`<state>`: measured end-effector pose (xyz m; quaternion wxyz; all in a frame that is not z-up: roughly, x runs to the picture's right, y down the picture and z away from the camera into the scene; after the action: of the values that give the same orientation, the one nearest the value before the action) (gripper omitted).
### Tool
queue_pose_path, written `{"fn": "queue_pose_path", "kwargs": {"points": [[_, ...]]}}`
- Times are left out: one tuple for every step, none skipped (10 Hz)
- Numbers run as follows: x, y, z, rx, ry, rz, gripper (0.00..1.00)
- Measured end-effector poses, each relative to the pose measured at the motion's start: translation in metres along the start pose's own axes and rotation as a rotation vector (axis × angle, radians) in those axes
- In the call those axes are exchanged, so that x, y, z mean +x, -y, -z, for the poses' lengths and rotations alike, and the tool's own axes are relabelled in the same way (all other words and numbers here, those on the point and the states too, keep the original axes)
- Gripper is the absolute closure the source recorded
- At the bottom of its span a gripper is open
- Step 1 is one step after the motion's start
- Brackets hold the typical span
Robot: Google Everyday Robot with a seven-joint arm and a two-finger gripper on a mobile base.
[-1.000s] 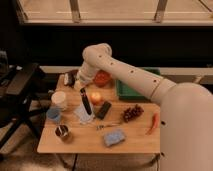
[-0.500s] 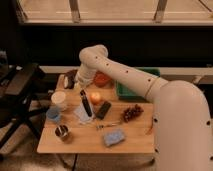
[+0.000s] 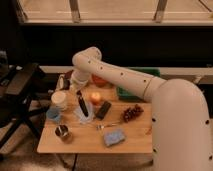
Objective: Place brush in paper cup
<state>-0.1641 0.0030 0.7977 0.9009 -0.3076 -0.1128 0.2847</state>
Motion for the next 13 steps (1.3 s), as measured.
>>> {"fn": "queue_pose_path", "kwargs": {"points": [[-0.005, -0.004, -0.006, 0.019, -0.005, 0.022, 1.00], [-0.006, -0.004, -0.011, 0.034, -0.015, 0.037, 1.00], [-0.009, -0.007, -0.017, 0.036, -0.022, 0.050, 1.00], [-0.011, -0.009, -0.023, 0.039, -0.031, 0.062, 1.00], [-0.013, -0.014, -0.032, 0.034, -0.042, 0.072, 1.00], [-0.012, -0.013, -0.035, 0.034, -0.047, 0.071, 1.00], [-0.011, -0.013, -0.040, 0.030, -0.055, 0.067, 1.00], [-0.010, -0.016, -0.048, 0.021, -0.063, 0.062, 1.00], [-0.008, -0.017, -0.056, 0.011, -0.072, 0.056, 1.00], [-0.007, -0.019, -0.060, 0.005, -0.077, 0.051, 1.00], [-0.007, -0.021, -0.066, -0.004, -0.083, 0.045, 0.99], [-0.007, -0.022, -0.070, -0.009, -0.089, 0.042, 0.94], [-0.007, -0.023, -0.073, -0.011, -0.092, 0.040, 0.87]]}}
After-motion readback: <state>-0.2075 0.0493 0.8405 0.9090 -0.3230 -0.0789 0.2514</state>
